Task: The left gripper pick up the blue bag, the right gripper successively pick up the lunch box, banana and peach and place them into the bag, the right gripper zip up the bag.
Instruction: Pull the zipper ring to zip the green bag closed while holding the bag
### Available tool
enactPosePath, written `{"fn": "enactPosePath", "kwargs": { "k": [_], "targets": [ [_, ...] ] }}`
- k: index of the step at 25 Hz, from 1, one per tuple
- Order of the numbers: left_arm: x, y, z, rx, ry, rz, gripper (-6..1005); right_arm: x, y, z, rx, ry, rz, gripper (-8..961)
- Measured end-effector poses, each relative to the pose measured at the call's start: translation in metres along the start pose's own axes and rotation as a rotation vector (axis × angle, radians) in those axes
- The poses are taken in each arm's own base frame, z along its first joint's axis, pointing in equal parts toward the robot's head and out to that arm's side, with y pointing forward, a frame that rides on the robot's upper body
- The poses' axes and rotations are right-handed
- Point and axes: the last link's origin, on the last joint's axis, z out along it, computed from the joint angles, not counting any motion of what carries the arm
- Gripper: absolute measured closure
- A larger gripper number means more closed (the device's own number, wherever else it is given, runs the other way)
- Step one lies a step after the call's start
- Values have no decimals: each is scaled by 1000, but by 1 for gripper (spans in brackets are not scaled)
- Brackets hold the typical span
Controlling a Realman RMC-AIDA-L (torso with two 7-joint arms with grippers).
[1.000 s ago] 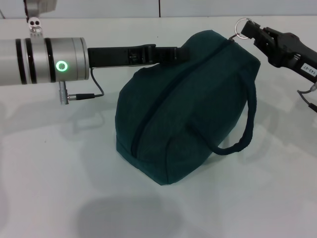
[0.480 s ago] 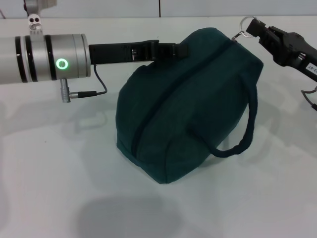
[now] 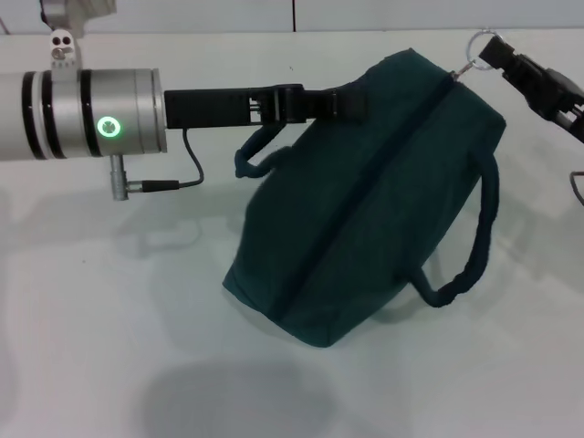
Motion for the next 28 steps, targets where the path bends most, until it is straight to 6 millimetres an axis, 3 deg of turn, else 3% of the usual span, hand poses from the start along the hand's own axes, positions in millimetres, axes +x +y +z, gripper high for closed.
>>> {"fn": "enactPosePath", "kwargs": {
  "k": [18,28],
  "targets": [
    [-10,24,3,-171,-38,67,926,18,-17,-15,152,28,188,837],
    [-4,18,1,-129,12,66,917,21,-15,-11,131,59,183,830]
  ]
}}
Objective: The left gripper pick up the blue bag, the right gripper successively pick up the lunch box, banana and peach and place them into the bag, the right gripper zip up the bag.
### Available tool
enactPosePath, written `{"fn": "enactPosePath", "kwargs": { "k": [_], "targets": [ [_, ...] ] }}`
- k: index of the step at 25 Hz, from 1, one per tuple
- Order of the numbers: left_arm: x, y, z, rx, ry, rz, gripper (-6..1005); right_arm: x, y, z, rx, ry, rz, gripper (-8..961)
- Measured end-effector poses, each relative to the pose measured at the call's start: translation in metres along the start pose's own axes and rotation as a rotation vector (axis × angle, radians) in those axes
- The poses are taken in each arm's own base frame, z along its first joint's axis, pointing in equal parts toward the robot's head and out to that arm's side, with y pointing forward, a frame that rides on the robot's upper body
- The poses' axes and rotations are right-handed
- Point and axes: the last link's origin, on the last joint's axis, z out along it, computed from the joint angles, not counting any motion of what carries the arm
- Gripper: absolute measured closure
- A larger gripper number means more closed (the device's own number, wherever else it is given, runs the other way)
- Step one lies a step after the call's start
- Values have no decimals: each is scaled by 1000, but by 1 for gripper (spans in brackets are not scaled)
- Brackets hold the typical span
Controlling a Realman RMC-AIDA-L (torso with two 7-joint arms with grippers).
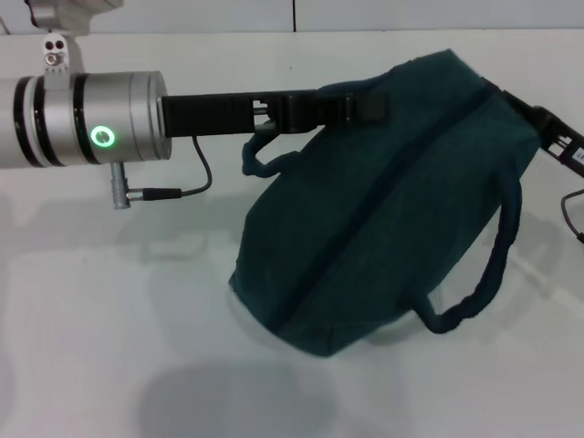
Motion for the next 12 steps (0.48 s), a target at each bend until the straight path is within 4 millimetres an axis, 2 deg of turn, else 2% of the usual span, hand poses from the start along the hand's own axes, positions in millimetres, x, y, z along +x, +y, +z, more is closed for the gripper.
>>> {"fn": "enactPosePath", "kwargs": {
  "k": [5,12],
  "targets": [
    [4,-12,-5,83,35,-3,912,-5,-5,-8,30,-26,11,750],
    [10,-29,-10,207,90,-5,905,-13,-14,-36,87,-68,-11,611]
  ]
}}
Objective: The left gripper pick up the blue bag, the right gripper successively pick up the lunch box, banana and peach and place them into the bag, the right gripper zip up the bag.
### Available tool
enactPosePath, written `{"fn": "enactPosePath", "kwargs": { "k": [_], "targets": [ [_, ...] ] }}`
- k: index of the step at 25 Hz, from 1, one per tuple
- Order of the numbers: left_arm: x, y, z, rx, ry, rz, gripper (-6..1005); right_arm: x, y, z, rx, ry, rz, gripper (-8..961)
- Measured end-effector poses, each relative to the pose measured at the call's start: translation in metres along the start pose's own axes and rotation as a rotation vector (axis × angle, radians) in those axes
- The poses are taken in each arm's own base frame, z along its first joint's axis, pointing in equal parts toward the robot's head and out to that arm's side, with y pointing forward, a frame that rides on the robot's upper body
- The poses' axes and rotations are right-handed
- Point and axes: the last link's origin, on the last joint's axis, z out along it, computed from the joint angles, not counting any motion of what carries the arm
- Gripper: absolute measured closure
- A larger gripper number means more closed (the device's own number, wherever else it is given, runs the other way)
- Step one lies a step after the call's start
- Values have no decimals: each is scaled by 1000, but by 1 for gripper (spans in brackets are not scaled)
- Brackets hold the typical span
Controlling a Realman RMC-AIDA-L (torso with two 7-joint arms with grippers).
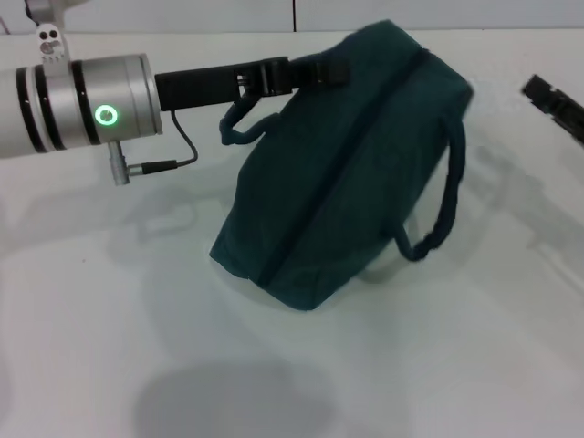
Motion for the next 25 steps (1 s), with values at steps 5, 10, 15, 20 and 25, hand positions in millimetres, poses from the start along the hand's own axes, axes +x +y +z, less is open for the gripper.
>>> {"fn": "enactPosePath", "kwargs": {
  "k": [5,10,15,20,25],
  "targets": [
    [2,-13,2,86,38,-15,901,-4,-8,-22,47,-44,-2,352],
    [2,-22,0,140,77,22,896,-7,-5,-27,32,-52,-24,175],
    [3,-20,-7,122,133,65,736,-7,2,-23,-20,-33,-53,65],
    [7,-15,-14,98,141,91,566,-4,18,-16,-136,52,-152,65],
    [19,2,-36,31,158,208,415,4,44,-11,-329,121,-287,65]
  ]
}}
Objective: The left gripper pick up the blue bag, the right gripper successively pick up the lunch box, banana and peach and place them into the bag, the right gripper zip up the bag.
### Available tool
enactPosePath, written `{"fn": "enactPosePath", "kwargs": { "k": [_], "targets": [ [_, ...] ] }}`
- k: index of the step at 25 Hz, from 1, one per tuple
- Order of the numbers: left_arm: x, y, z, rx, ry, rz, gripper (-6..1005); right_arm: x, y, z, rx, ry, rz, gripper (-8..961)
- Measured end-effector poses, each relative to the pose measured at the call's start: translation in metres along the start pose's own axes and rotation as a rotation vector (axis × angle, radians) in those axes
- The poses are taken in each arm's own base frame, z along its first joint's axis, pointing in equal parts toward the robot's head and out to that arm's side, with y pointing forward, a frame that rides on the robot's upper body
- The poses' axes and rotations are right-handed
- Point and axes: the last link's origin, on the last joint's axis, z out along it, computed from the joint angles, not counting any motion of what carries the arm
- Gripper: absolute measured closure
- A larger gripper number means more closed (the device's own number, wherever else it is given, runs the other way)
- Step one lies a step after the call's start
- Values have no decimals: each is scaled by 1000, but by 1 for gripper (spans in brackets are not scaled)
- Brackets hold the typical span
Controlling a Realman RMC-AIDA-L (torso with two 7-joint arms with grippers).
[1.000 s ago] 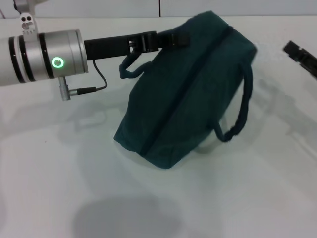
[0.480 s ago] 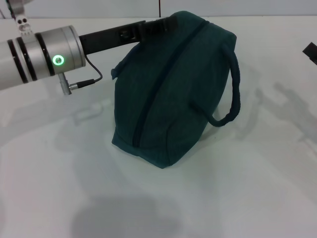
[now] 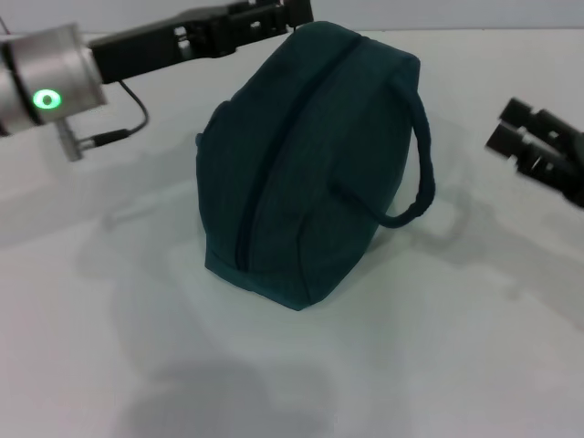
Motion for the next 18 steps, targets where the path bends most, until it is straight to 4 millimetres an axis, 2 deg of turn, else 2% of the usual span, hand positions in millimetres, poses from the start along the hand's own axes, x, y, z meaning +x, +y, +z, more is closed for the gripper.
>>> {"fn": "enactPosePath", "kwargs": {
  "k": [5,7,11,14,15,18],
  "targets": [
    [7,15,-31,-85,-17,102,191,10,16,12,-126,66,-82,65],
    [5,19,-45,-99,-27,133,163,18,21,17,-181,127,-123,65],
    [-16,24,-78,-109,-62,208,106,32,30,22,-254,187,-205,65],
    [-27,25,-90,-100,-77,232,106,41,36,25,-299,212,-272,65],
    [-46,29,-103,-103,-119,274,106,44,37,25,-316,222,-294,65],
    [-61,33,-109,-117,-157,293,106,53,40,27,-349,269,-319,65]
  ]
}}
